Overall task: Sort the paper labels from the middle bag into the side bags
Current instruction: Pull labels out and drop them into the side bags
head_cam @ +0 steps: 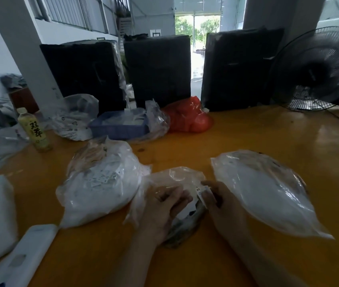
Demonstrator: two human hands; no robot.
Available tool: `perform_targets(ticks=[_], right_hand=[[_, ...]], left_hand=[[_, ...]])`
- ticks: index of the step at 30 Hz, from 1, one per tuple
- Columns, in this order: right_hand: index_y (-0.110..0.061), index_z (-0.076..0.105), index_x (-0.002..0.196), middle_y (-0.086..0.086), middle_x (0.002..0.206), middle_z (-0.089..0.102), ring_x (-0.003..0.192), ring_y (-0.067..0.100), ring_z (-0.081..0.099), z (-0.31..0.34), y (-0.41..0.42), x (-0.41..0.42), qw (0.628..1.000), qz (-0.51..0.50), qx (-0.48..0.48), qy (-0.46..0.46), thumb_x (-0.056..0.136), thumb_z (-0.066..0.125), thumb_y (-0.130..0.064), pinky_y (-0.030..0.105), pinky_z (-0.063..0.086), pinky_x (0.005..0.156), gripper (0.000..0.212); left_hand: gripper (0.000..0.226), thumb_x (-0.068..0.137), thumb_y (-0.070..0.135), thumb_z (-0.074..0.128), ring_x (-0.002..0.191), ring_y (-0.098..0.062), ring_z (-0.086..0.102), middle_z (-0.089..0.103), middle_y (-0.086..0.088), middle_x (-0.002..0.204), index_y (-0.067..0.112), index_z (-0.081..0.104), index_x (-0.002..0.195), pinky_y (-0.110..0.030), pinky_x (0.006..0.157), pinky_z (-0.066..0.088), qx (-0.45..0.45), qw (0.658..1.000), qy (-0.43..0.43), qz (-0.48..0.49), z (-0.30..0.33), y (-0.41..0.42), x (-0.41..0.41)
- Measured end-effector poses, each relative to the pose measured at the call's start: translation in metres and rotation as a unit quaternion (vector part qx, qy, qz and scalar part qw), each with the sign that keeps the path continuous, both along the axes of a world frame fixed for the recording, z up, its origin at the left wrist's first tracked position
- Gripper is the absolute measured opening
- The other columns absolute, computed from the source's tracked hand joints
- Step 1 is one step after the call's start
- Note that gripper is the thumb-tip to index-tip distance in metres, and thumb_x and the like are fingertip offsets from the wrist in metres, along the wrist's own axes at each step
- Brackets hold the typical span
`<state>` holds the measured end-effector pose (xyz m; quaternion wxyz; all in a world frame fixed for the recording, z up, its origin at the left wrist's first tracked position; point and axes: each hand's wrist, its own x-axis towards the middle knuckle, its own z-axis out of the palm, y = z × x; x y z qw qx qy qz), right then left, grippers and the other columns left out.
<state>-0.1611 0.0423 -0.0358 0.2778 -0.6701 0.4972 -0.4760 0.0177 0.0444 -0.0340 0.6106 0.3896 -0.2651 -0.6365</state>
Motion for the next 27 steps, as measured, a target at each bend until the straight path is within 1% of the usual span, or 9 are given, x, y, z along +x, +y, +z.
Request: perform_targets(ticks=[3, 7, 12, 15, 17, 19, 23, 25, 27], right_hand=[[-0.038, 0.047, 0.128, -0.016, 0.092, 0.07, 0.078, -0.004, 0.065, -0.002, -0.001, 0.0, 0.999, -0.016, -0.002, -0.04, 0.098, 0.061, -0.033, 0.013, 0.049, 0.06, 0.033], [-0.045, 0.056, 0.102, -0.025, 0.095, 0.065, 0.092, -0.009, 0.063, -0.001, 0.0, 0.0, 0.999, -0.034, -0.012, -0.035, 0.092, 0.068, -0.032, 0.006, 0.049, 0.071, 0.02], [-0.032, 0.062, 0.104, -0.024, 0.095, 0.062, 0.09, -0.01, 0.06, 0.001, 0.001, 0.002, 0.999, -0.022, -0.041, 0.0, 0.095, 0.066, -0.025, 0.004, 0.045, 0.071, 0.012], [-0.037, 0.059, 0.1, -0.024, 0.092, 0.061, 0.09, -0.007, 0.06, 0.004, 0.002, 0.004, 0.999, -0.015, -0.045, 0.027, 0.095, 0.066, -0.023, 0.006, 0.046, 0.07, 0.016], [-0.046, 0.055, 0.097, -0.025, 0.093, 0.061, 0.091, -0.005, 0.06, 0.006, 0.003, 0.005, 0.999, -0.001, -0.034, 0.036, 0.096, 0.066, -0.024, 0.008, 0.048, 0.071, 0.025], [-0.05, 0.053, 0.097, -0.028, 0.094, 0.059, 0.092, -0.009, 0.059, 0.007, 0.003, 0.005, 0.999, 0.009, -0.023, 0.042, 0.096, 0.066, -0.024, 0.007, 0.047, 0.072, 0.029], [-0.037, 0.062, 0.105, -0.032, 0.097, 0.056, 0.096, -0.022, 0.052, 0.006, 0.003, 0.005, 0.998, 0.026, -0.016, 0.053, 0.095, 0.066, -0.024, 0.0, 0.042, 0.075, 0.017], [-0.037, 0.06, 0.107, -0.03, 0.099, 0.057, 0.095, -0.02, 0.054, 0.005, 0.003, 0.005, 0.999, 0.013, -0.018, 0.043, 0.094, 0.068, -0.025, 0.001, 0.043, 0.074, 0.019], [-0.036, 0.059, 0.106, -0.024, 0.099, 0.06, 0.092, -0.011, 0.058, 0.005, 0.002, 0.004, 1.0, -0.012, -0.015, 0.024, 0.094, 0.068, -0.027, 0.005, 0.046, 0.071, 0.018]], left_hand=[[0.025, 0.076, 0.014, 0.082, 0.095, -0.032, 0.079, 0.077, -0.027, 0.103, -0.003, 0.079, 0.094, -0.027, 0.078, 0.063, 0.0, 1.0, -0.003, 0.001, -0.001, 0.0, -0.001], [0.03, 0.078, 0.016, 0.081, 0.097, -0.031, 0.078, 0.077, -0.026, 0.104, -0.004, 0.078, 0.1, -0.028, 0.081, 0.063, -0.011, 0.999, -0.03, -0.003, -0.003, 0.001, -0.002], [0.034, 0.077, 0.023, 0.083, 0.102, -0.033, 0.077, 0.077, -0.025, 0.106, 0.0, 0.079, 0.102, -0.029, 0.085, 0.062, -0.022, 0.998, -0.059, -0.002, -0.004, 0.002, -0.002], [0.035, 0.076, 0.029, 0.084, 0.105, -0.032, 0.077, 0.078, -0.023, 0.107, 0.006, 0.081, 0.102, -0.029, 0.088, 0.062, -0.034, 0.996, -0.087, -0.011, -0.004, 0.004, -0.002], [0.031, 0.076, 0.031, 0.085, 0.104, -0.03, 0.077, 0.079, -0.019, 0.107, 0.01, 0.082, 0.099, -0.029, 0.087, 0.062, -0.034, 0.995, -0.097, -0.011, -0.004, 0.004, -0.002], [0.029, 0.074, 0.034, 0.085, 0.103, -0.026, 0.078, 0.08, -0.014, 0.105, 0.017, 0.084, 0.098, -0.028, 0.086, 0.062, -0.035, 0.992, -0.124, -0.002, -0.004, 0.005, -0.003], [0.019, 0.08, 0.044, 0.081, 0.095, -0.017, 0.079, 0.082, -0.001, 0.099, 0.036, 0.083, 0.097, -0.026, 0.073, 0.063, -0.044, 0.975, -0.217, 0.007, -0.003, 0.009, -0.004], [0.017, 0.081, 0.047, 0.08, 0.096, -0.015, 0.079, 0.082, 0.002, 0.099, 0.04, 0.081, 0.097, -0.025, 0.068, 0.062, -0.046, 0.97, -0.239, 0.007, -0.002, 0.01, -0.004], [0.019, 0.082, 0.047, 0.08, 0.098, -0.017, 0.079, 0.082, 0.001, 0.1, 0.04, 0.081, 0.099, -0.024, 0.069, 0.062, -0.049, 0.97, -0.239, -0.002, -0.001, 0.012, -0.004]])
